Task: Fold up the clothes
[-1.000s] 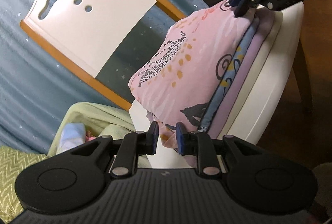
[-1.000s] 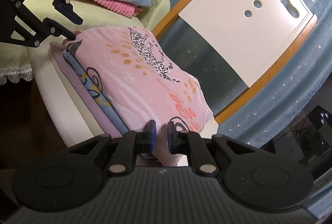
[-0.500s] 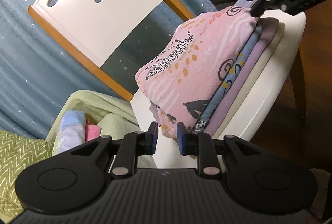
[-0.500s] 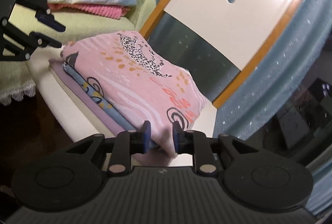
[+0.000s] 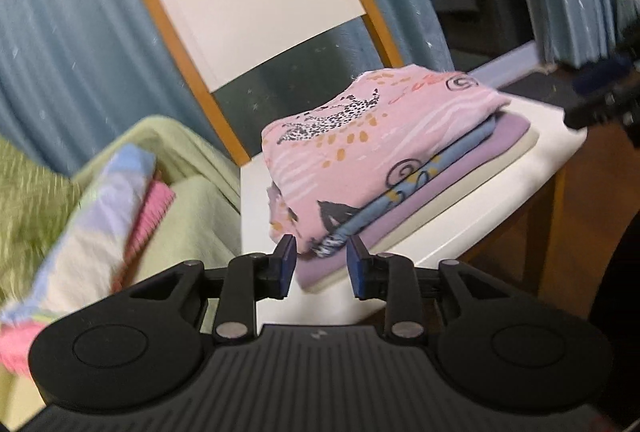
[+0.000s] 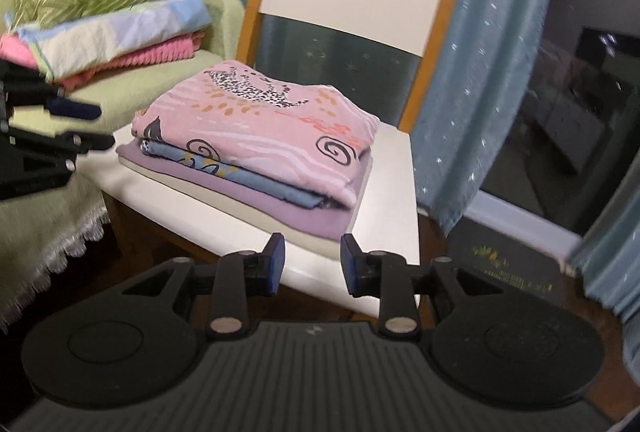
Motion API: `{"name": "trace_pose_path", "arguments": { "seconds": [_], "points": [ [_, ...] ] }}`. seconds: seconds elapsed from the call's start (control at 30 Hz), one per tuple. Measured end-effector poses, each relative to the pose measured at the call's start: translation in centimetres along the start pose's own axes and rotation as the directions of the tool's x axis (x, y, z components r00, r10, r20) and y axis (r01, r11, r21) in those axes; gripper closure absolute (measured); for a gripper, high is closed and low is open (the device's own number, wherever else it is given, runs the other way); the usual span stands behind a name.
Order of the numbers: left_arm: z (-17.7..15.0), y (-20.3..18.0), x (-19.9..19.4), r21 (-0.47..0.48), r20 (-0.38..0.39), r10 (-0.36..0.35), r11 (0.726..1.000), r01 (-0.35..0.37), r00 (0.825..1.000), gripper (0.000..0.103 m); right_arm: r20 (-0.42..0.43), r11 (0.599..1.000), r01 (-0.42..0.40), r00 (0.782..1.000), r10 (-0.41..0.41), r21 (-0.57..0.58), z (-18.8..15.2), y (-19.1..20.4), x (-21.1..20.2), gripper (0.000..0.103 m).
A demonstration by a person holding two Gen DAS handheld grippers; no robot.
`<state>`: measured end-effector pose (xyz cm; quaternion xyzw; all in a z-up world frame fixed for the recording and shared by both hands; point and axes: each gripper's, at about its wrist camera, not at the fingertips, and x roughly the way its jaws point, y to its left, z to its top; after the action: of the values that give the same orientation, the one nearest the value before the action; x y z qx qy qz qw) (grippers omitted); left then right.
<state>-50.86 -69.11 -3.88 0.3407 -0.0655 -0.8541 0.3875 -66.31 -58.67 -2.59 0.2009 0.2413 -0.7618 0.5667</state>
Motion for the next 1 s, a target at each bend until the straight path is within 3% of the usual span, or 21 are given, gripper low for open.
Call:
{"name": "trace_pose_path", "arguments": {
  "seconds": [0.07,0.4,0.6,0.7,1.0],
  "points": [
    [-0.2,-0.3,-0.3,-0.054,0.002,-0.023,0.998,0.023,1.000,0.054,0.002,1.000,0.002,1.000,-0.002,0.031,-0.4,-0.1,-0.5,0.078],
    [-1.1,-0.7,-1.4,-0.241,-0.001,-0.118,0.964,0.114,0.993,0.053,-0.004,0.993,-0.004,1.000,0.005,0.114,-1.9,0.2,-1.6,0.078],
    [-1.1,-0.7,-1.4,-0.274,-0.007,-0.102,0.957,0.096,0.995,0.053,-0.003,0.992,-0.013,1.000,0.013,0.126,-2.1,0.7,-1.8,0.078],
    [-1.1,-0.6,-1.5,-0.291,-0.005,-0.099,0.952,0.093,0.995,0.045,-0.004,0.992,-0.018,1.000,0.019,0.128,-2.2,1.1,-1.8,0.078],
    [-1.4,-0.1,-1.5,-0.362,-0.002,-0.118,0.926,0.110,0.993,0.046,0.003,0.991,-0.020,1.000,0.020,0.129,-2.0,2.0,-1.9,0.078]
  ]
}}
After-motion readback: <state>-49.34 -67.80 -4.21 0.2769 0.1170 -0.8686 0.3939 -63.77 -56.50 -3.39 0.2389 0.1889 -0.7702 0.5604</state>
